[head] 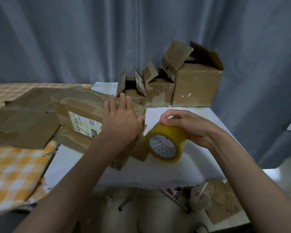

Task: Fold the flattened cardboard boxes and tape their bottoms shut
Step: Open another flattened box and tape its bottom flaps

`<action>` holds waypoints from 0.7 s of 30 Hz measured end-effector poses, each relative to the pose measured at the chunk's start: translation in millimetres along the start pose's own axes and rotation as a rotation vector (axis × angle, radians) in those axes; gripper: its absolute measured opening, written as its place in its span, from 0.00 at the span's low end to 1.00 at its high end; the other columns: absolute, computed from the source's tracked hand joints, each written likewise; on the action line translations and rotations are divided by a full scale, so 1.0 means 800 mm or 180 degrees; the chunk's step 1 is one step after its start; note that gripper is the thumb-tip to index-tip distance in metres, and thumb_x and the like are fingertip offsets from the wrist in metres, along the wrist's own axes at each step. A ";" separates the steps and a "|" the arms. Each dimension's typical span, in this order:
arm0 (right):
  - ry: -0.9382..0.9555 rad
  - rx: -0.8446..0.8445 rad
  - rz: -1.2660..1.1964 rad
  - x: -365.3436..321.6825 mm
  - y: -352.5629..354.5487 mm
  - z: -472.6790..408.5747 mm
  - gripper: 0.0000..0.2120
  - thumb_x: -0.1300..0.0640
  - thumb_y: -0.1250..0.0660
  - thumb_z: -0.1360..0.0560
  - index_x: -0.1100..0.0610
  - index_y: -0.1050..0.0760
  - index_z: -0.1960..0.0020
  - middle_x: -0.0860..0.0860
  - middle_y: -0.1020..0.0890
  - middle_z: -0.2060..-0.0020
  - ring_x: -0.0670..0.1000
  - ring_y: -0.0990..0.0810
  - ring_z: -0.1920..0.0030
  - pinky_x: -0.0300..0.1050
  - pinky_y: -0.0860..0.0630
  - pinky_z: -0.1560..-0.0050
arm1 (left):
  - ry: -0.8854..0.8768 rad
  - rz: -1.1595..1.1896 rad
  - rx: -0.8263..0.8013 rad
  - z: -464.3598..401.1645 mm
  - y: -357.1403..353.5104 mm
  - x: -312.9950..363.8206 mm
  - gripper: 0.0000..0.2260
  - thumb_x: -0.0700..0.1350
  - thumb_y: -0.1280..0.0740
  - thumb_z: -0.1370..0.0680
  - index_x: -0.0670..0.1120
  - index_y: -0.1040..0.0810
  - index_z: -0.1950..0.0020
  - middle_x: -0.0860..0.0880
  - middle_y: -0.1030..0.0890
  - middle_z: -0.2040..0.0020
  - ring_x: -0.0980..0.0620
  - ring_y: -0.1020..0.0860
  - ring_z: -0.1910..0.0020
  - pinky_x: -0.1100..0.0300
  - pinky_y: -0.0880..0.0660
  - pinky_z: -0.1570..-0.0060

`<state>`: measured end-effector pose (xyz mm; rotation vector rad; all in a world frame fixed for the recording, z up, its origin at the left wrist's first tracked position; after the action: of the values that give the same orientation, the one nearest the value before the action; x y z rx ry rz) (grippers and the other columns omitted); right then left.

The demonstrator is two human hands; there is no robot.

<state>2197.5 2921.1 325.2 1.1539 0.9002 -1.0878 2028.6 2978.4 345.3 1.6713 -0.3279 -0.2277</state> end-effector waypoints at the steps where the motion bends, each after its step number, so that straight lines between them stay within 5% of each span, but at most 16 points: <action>1: 0.0008 0.0016 -0.0026 0.002 0.001 0.002 0.04 0.55 0.30 0.22 0.54 0.18 0.49 0.51 0.17 0.54 0.53 0.20 0.53 0.45 0.25 0.51 | -0.0040 -0.0009 -0.0019 0.001 0.000 0.002 0.33 0.60 0.53 0.16 0.43 0.58 0.19 0.44 0.58 0.18 0.41 0.59 0.20 0.43 0.59 0.22; 6: -0.0027 0.0051 -0.0182 0.011 0.006 0.008 0.07 0.57 0.34 0.20 0.55 0.18 0.46 0.55 0.22 0.53 0.57 0.33 0.51 0.51 0.34 0.50 | -0.0469 -0.0035 -0.0026 -0.001 0.001 0.011 0.30 0.55 0.52 0.15 0.42 0.59 0.19 0.44 0.59 0.18 0.47 0.60 0.20 0.49 0.60 0.22; 12: 0.0096 0.0113 -0.0355 0.014 0.010 0.014 0.07 0.57 0.31 0.22 0.53 0.18 0.45 0.57 0.25 0.51 0.58 0.33 0.51 0.53 0.34 0.49 | -0.0761 0.0235 -0.0049 0.003 0.006 0.019 0.27 0.49 0.52 0.14 0.41 0.59 0.19 0.43 0.58 0.18 0.49 0.58 0.20 0.55 0.60 0.23; 16: 0.0171 0.0225 -0.0362 0.010 0.012 0.019 0.07 0.58 0.30 0.23 0.54 0.17 0.45 0.56 0.26 0.52 0.57 0.30 0.53 0.49 0.30 0.51 | -0.0972 0.0664 0.0539 0.012 0.025 0.025 0.23 0.45 0.47 0.15 0.44 0.42 0.20 0.46 0.40 0.20 0.50 0.44 0.21 0.57 0.53 0.24; 21: 0.0269 0.0354 -0.0338 0.003 0.011 0.025 0.07 0.59 0.29 0.24 0.55 0.15 0.47 0.58 0.17 0.48 0.49 0.20 0.50 0.46 0.25 0.50 | -0.1139 0.1428 0.0963 0.013 0.059 0.024 0.15 0.54 0.35 0.20 0.52 0.19 0.36 0.54 0.20 0.35 0.55 0.28 0.32 0.51 0.53 0.24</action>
<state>2207.0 2901.5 328.9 1.2633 0.9859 -1.1949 2039.1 2957.5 391.5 1.7984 -1.0348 -0.1428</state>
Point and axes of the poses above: each hand's wrist, its own z-axis away from the middle knuckle, its own y-axis out of the back of the hand, x = y × z, the point moved 8 cm from there along -z, towards the middle knuckle
